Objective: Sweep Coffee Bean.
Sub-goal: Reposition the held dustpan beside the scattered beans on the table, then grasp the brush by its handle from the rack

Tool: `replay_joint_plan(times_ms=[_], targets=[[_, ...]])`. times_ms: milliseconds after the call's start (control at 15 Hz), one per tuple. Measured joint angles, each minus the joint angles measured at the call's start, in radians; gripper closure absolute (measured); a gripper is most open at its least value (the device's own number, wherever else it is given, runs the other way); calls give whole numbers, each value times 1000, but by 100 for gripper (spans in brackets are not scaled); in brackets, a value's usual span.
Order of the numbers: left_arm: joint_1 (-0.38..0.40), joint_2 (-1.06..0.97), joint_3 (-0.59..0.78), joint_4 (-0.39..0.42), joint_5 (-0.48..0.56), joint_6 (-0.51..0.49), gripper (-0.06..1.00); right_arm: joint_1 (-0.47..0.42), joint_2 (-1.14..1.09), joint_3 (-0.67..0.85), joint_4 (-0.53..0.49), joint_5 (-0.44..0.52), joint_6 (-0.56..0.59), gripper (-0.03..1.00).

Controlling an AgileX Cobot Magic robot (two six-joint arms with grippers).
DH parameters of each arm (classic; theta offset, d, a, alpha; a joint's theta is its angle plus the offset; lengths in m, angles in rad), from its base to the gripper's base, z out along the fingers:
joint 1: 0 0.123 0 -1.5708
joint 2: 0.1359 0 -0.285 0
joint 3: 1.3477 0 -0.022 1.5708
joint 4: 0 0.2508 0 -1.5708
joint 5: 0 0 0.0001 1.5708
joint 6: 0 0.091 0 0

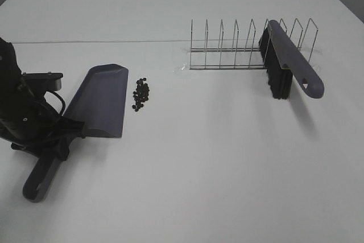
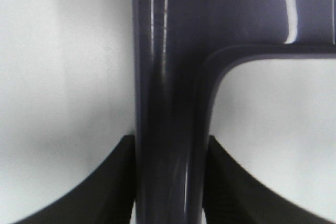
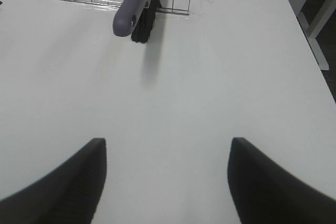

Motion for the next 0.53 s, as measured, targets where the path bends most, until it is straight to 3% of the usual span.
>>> replay_joint_plan(times_ms=[533], targets=[[0, -279, 1, 14, 4, -38, 59, 0, 23, -3, 0, -2, 0, 34]])
